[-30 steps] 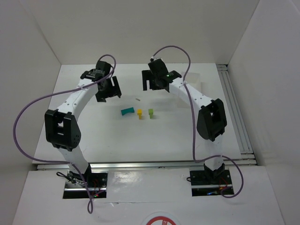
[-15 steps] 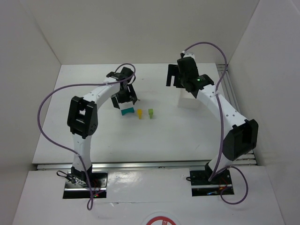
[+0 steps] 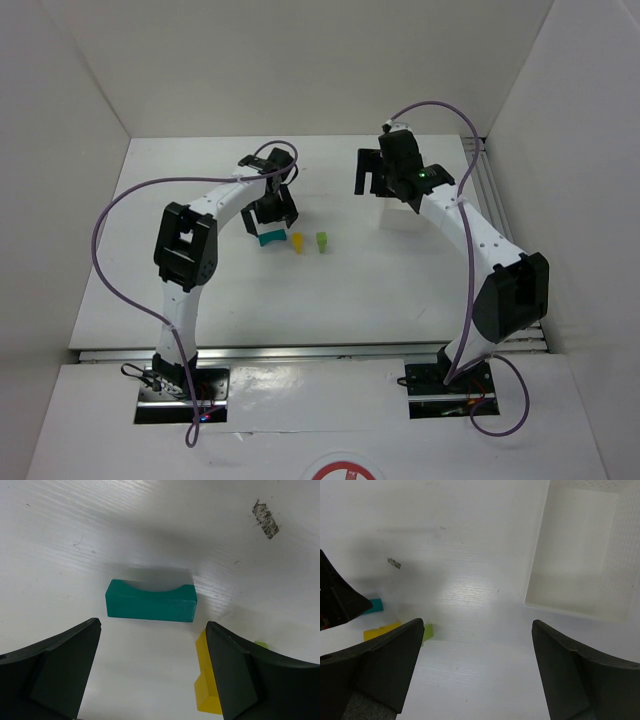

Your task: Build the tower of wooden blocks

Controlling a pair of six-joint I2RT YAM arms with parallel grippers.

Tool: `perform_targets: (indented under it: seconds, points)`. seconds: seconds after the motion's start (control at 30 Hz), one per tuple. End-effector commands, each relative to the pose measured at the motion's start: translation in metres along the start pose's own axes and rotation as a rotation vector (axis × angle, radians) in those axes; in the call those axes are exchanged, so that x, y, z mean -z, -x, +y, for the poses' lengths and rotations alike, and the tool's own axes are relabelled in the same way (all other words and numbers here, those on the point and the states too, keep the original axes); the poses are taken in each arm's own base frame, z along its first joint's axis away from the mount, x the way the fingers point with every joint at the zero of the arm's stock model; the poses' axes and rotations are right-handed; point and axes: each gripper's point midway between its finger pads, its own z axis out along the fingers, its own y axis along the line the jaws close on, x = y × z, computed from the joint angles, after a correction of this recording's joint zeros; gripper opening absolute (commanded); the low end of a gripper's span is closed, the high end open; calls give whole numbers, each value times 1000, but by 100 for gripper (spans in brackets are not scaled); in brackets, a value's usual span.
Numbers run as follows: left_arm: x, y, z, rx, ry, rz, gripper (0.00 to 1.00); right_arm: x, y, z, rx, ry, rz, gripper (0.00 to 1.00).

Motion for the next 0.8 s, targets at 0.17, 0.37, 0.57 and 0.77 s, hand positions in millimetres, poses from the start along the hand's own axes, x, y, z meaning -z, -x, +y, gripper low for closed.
perform_targets:
  seconds: [0.17, 0.37, 0.57, 0.77]
  points:
    - [-3, -1, 6, -7, 32, 10, 99, 7, 20, 10, -10, 58, -73, 96]
    - [-9, -3, 7, -29, 38, 17, 99, 5, 21, 12, -10, 67, -70, 96]
    - [-11, -6, 9, -31, 44, 23, 99, 2, 20, 14, -9, 75, -67, 96]
    - [-15, -7, 7, -39, 35, 30, 99, 2, 20, 14, -9, 75, -67, 96]
